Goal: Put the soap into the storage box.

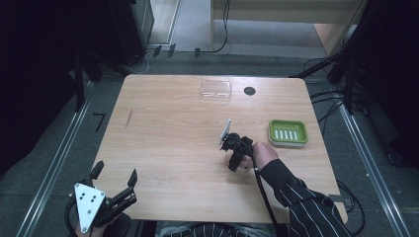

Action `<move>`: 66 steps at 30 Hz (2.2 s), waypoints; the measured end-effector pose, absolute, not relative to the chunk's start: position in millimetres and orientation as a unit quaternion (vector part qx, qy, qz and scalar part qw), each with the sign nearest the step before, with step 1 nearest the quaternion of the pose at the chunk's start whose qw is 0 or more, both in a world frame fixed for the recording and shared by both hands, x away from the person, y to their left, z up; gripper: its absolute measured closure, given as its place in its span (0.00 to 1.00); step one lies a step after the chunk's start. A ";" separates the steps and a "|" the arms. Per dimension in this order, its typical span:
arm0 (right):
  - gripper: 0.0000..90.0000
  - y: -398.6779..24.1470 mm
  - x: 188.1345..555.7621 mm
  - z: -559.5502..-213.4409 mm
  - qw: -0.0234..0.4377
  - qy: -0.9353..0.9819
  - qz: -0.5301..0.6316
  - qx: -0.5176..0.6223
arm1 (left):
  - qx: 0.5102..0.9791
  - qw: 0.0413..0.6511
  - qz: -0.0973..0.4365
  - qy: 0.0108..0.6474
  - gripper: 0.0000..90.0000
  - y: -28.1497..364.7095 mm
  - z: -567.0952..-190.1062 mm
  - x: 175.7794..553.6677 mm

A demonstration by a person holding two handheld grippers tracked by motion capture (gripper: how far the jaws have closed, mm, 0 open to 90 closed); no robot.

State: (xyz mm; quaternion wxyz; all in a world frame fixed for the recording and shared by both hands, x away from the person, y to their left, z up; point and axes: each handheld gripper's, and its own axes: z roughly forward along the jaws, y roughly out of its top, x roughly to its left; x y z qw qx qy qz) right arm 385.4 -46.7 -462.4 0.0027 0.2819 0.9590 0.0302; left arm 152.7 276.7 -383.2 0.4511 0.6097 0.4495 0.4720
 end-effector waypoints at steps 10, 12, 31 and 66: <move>0.37 -51.4 384.9 -458.7 0.012 0.963 0.021 0.267 | 0.608 0.452 0.472 0.451 0.15 277.0 -383.3 152.6; 0.37 -52.8 384.2 -457.5 0.012 0.964 0.019 0.267 | 0.607 0.452 0.473 0.451 0.15 277.0 -383.3 152.6; 0.37 -72.3 376.5 -448.6 0.023 0.971 0.014 0.239 | 0.608 0.452 0.473 0.451 0.15 276.8 -383.1 152.5; 0.37 -122.4 375.7 -438.3 0.024 0.979 -0.006 0.202 | 0.608 0.451 0.472 0.452 0.15 276.8 -383.2 152.8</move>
